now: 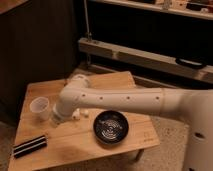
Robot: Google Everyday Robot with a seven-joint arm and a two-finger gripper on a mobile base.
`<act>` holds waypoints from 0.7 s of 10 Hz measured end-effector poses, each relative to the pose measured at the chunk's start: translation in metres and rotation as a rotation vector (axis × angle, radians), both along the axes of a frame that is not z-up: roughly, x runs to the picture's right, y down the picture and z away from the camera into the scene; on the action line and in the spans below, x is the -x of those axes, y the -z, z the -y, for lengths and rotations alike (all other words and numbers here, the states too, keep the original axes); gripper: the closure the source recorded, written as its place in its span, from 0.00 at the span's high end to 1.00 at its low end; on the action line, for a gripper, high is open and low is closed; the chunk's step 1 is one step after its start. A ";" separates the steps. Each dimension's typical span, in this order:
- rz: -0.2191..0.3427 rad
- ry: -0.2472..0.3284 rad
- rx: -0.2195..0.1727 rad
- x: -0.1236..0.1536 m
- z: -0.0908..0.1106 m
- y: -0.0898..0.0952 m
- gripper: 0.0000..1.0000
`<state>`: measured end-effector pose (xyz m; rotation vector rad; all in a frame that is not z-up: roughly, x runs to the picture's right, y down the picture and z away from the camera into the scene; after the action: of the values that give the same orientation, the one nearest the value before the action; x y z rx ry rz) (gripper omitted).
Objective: Move the arm in a circular motion
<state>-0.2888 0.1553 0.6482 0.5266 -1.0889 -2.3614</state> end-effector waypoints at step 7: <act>0.071 0.038 -0.071 0.073 0.069 -0.042 0.04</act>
<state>-0.3615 0.0859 0.6905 0.6248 -1.0582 -2.4385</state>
